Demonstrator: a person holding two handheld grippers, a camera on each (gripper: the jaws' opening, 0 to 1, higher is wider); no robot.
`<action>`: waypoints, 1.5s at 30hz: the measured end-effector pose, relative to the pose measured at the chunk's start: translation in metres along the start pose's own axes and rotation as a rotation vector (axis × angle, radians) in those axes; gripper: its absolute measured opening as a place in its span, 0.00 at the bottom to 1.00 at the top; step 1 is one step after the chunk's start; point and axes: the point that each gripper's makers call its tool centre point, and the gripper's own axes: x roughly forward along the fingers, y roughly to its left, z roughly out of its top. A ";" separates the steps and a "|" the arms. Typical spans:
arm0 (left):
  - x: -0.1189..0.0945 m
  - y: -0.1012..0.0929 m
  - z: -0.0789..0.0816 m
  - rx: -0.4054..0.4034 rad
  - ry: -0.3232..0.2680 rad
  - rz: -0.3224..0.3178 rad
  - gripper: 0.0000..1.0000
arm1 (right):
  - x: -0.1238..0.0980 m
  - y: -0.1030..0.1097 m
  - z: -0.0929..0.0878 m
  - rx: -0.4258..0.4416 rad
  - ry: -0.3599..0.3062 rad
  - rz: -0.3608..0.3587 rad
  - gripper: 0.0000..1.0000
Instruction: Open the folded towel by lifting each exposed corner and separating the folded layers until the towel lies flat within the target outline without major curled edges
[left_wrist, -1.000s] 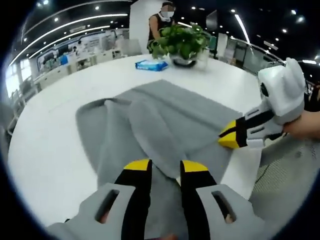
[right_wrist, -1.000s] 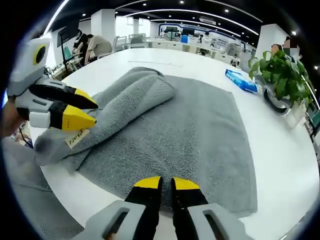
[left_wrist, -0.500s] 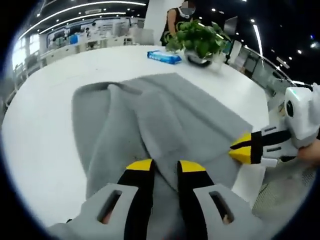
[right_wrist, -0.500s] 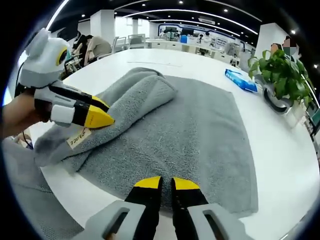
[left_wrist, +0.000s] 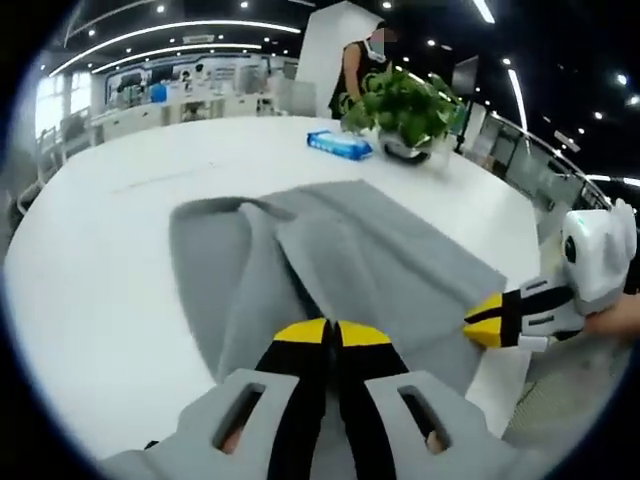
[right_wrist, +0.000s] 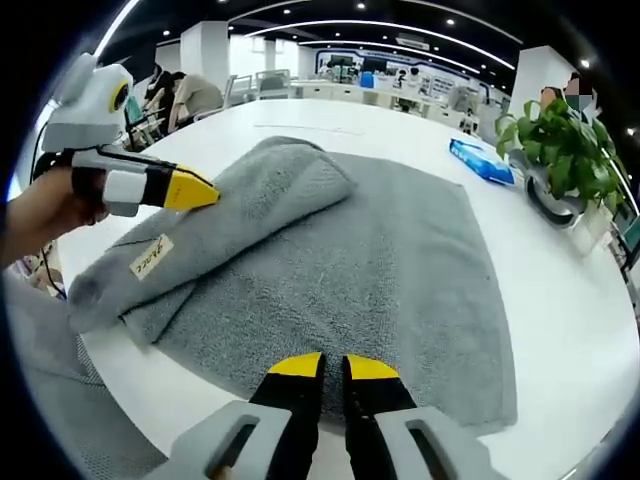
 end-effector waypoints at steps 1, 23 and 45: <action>-0.001 0.005 0.001 0.011 -0.006 0.010 0.02 | 0.000 0.000 0.000 -0.001 -0.001 0.000 0.05; -0.061 0.131 -0.004 0.000 -0.035 0.266 0.02 | 0.000 0.000 0.000 -0.007 -0.012 -0.003 0.05; -0.093 0.219 -0.017 -0.028 0.008 0.411 0.02 | 0.000 0.000 -0.001 -0.010 -0.021 -0.005 0.04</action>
